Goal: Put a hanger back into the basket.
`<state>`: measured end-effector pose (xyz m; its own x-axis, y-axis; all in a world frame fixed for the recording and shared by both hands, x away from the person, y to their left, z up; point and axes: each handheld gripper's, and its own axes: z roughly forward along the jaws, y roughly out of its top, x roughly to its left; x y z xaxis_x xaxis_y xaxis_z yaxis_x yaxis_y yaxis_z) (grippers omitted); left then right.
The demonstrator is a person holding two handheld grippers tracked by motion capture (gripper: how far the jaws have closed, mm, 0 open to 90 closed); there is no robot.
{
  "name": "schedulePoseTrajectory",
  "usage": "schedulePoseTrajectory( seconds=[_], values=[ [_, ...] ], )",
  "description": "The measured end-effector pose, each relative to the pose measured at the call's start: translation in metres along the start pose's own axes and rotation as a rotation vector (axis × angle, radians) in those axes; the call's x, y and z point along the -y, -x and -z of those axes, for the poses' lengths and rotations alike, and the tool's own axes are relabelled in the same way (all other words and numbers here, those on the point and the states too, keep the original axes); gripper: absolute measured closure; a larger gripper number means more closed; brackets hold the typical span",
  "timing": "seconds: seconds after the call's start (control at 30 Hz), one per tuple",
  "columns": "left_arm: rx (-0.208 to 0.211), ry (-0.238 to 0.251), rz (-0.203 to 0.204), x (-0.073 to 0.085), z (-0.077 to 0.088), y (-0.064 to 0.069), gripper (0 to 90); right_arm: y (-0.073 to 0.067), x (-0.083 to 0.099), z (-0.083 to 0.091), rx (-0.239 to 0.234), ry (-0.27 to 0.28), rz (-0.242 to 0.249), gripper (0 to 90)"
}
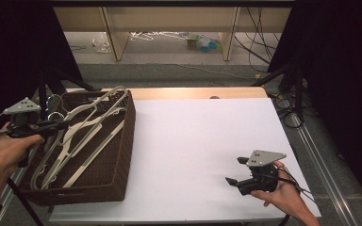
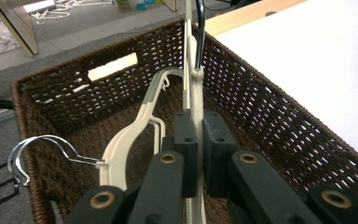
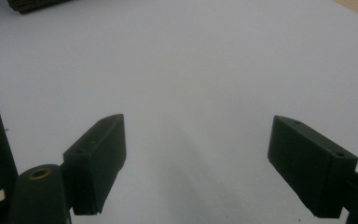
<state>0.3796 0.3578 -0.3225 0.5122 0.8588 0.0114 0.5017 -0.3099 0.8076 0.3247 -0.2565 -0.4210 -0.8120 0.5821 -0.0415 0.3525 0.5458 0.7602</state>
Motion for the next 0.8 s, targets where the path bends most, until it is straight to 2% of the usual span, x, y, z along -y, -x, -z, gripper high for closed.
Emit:
schedulePoseTrajectory(
  seconds=[0.03,0.07,0.13,0.17,0.23,0.27,0.33,0.37,0.43,0.47,0.5,0.53,0.57,0.6,0.63,0.73,0.77,0.8],
  values=[
    [0.005,-0.014,-0.036,0.001,-0.001,-0.003,85.6,0.0,0.0,0.0,0.0,-0.002,0.0,20.3],
    [0.005,-0.009,0.002,0.002,-0.004,-0.001,85.6,0.0,0.0,0.0,0.001,-0.001,0.0,20.3],
    [0.01,-0.006,0.016,0.004,-0.009,-0.001,85.6,0.0,0.0,0.0,0.0,-0.001,0.002,20.3],
    [0.014,-0.01,-0.003,0.004,-0.011,-0.003,85.6,0.0,0.001,0.0,-0.003,-0.003,0.003,20.2],
    [0.017,-0.02,0.007,0.007,-0.014,-0.004,85.6,0.001,0.001,-0.001,-0.006,-0.006,0.008,20.3],
    [0.027,-0.022,-0.021,0.008,-0.017,-0.007,85.6,0.001,0.001,-0.001,-0.006,-0.007,0.007,20.3],
    [0.037,-0.03,-0.016,0.01,-0.021,-0.007,85.6,0.0,0.001,-0.001,-0.009,-0.014,0.001,20.3],
    [0.044,-0.037,-0.036,0.011,-0.023,-0.008,85.6,0.0,0.001,-0.001,-0.008,-0.013,0.003,20.3],
    [0.044,-0.05,0.025,0.014,-0.027,-0.004,85.5,0.0,0.001,-0.002,-0.004,-0.014,0.001,20.2],
    [0.045,-0.055,0.02,0.014,-0.029,-0.006,85.5,0.0,0.001,-0.002,-0.005,-0.016,0.001,20.2],
    [0.046,-0.058,0.056,0.016,-0.03,-0.005,85.5,0.0,0.002,-0.002,-0.007,-0.016,0.003,20.2],
    [0.047,-0.064,0.051,0.017,-0.032,-0.007,85.5,0.0,0.002,-0.002,-0.008,-0.016,0.003,20.2],
    [0.043,-0.065,0.065,0.018,-0.034,-0.007,85.5,0.0,0.002,-0.002,-0.008,-0.017,0.003,20.2],
    [0.048,-0.072,0.052,0.02,-0.037,-0.009,85.5,0.0,0.001,-0.002,-0.008,-0.018,0.003,20.1],
    [0.048,-0.088,0.093,0.022,-0.039,-0.008,85.5,0.0,0.001,-0.002,-0.006,-0.018,0.003,20.1],
    [0.046,-0.126,0.091,0.03,-0.046,-0.013,85.4,0.0,0.002,-0.002,-0.008,-0.019,0.002,20.1],
    [0.05,-0.134,0.111,0.033,-0.05,-0.014,85.3,0.0,0.002,-0.002,-0.01,-0.023,0.001,20.1],
    [0.05,-0.12,0.143,0.035,-0.052,-0.014,85.2,0.0,0.002,-0.003,-0.009,-0.026,0.001,20.0]
  ],
)
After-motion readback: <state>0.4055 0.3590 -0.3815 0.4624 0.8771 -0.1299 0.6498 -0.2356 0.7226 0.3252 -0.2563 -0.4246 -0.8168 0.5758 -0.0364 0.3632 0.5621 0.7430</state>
